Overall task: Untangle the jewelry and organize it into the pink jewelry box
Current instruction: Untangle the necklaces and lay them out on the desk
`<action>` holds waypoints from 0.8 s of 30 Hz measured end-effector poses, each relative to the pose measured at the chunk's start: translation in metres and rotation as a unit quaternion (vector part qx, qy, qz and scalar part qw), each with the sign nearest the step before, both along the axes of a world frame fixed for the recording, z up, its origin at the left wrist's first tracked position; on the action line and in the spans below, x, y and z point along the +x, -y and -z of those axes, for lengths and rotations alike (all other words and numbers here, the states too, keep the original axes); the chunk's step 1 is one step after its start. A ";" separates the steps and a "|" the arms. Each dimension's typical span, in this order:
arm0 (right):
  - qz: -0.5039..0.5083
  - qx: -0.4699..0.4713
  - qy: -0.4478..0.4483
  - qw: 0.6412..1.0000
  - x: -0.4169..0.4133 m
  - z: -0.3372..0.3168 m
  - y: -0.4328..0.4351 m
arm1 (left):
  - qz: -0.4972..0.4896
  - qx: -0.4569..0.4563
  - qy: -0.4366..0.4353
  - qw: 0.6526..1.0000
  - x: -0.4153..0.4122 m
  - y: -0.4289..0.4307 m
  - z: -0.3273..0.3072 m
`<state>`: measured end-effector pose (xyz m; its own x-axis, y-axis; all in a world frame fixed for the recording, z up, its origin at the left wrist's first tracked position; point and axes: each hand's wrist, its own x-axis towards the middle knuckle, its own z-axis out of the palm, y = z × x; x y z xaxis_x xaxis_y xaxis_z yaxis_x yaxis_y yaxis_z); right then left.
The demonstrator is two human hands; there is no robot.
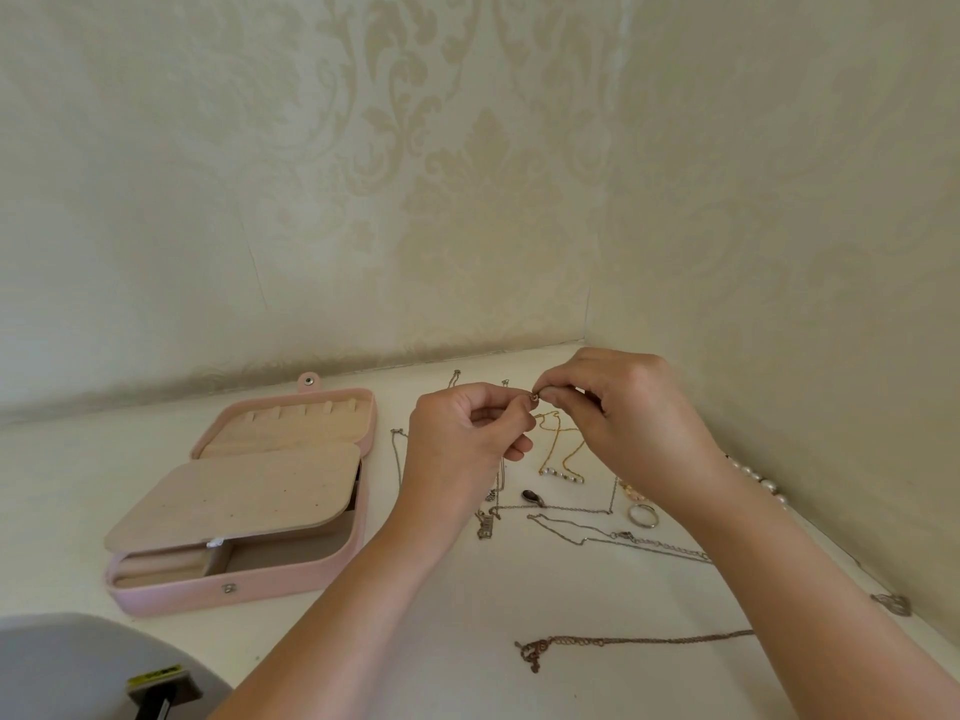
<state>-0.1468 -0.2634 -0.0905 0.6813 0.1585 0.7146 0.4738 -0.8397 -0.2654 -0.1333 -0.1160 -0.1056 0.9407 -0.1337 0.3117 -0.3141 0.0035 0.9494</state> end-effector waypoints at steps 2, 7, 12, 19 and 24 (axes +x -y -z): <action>-0.008 0.010 -0.011 1.000 0.000 -0.001 0.001 | -0.001 0.008 0.005 1.000 -0.001 0.000 0.000; -0.009 0.006 -0.017 1.000 -0.001 0.000 0.001 | -0.014 0.038 0.024 0.999 -0.002 0.000 0.003; -0.017 0.009 -0.039 0.999 -0.003 -0.004 0.004 | -0.018 0.089 0.067 0.994 -0.002 -0.001 0.004; 0.009 0.034 -0.050 0.998 -0.005 -0.004 0.002 | -0.028 0.123 0.108 0.986 -0.003 -0.001 0.004; 0.046 0.030 0.013 0.998 -0.001 0.002 -0.007 | -0.045 0.099 0.096 0.989 -0.002 -0.002 0.005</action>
<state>-0.1482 -0.2560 -0.0927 0.6728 0.0523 0.7380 0.4021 -0.8632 -0.3054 -0.1351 -0.1142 -0.1108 0.8776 -0.1276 0.4621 -0.4793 -0.2127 0.8515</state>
